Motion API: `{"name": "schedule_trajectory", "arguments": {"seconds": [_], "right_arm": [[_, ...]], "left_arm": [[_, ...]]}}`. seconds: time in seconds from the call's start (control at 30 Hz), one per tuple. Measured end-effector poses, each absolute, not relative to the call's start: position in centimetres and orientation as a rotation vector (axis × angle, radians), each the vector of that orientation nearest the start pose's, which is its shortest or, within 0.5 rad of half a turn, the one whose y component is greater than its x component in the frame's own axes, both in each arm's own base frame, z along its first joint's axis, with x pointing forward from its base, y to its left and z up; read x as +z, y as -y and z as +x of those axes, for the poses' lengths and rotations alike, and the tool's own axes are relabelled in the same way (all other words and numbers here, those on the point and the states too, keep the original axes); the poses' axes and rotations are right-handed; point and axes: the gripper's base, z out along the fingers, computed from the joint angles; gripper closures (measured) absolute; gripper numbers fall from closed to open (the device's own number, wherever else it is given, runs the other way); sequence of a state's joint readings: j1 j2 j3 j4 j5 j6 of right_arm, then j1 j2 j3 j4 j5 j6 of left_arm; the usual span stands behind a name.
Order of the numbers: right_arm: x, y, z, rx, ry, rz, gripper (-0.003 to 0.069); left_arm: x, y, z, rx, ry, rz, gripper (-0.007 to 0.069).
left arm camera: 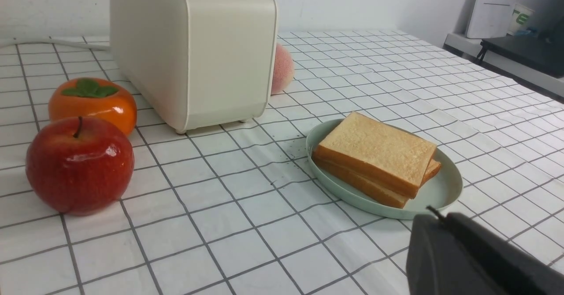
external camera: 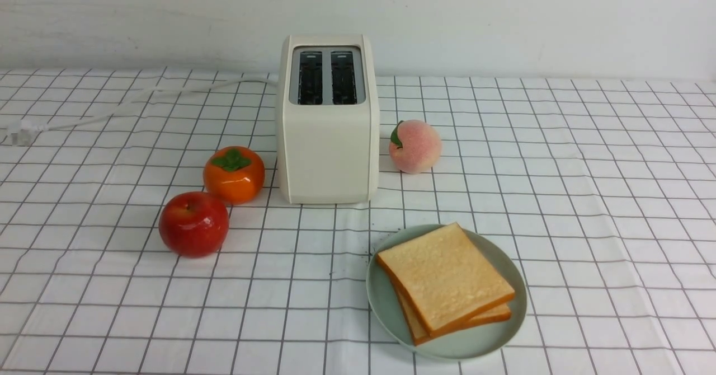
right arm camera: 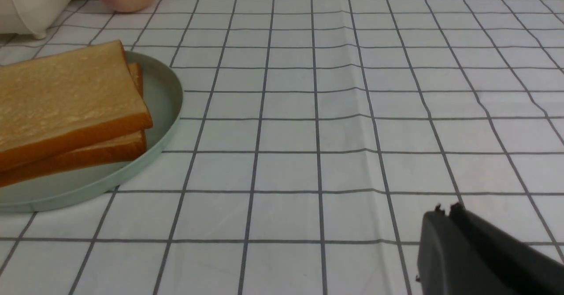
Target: Take toasted bread from bread machine on white checkered table place on plate.
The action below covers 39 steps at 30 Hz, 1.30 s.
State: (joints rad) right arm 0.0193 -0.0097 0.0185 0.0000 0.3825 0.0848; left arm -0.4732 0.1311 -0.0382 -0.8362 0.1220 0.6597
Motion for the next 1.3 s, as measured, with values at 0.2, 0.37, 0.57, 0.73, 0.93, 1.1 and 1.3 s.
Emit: {"name": "schedule_trajectory", "arguments": {"seconds": [0.2,0.37,0.57,0.73,0.93,1.1,1.3], "right_arm": [[17.3,-0.1,5.2,0.072,-1.874,0.062,0.0654],[17.3,-0.1,5.2,0.072,-1.874,0.062,0.0647],[17.3,-0.1,5.2,0.072,-1.874,0.062,0.0640],[17.3,-0.1,5.2,0.072,-1.874,0.062,0.0632],[17.3,-0.1,5.2,0.072,-1.874,0.062,0.0624],[17.3,-0.1,5.2,0.072,-1.874,0.062,0.0620],[17.3,-0.1,5.2,0.072,-1.876,0.062,0.0616]], "left_arm": [[21.1,3.8,5.5,-0.563,-1.658,0.322,0.0620],[21.1,3.8,5.5,-0.563,-1.658,0.322,0.0617],[21.3,3.6,5.6,-0.567,-1.641,0.281,0.0617],[22.4,2.4,6.2,-0.455,-1.525,0.166,0.0617],[22.4,1.0,6.6,-0.279,-1.478,-0.005,0.0617],[20.2,0.4,5.9,-0.183,-1.552,-0.087,0.0638],[17.3,0.3,5.4,-0.189,-1.836,-0.174,0.0638]]}}
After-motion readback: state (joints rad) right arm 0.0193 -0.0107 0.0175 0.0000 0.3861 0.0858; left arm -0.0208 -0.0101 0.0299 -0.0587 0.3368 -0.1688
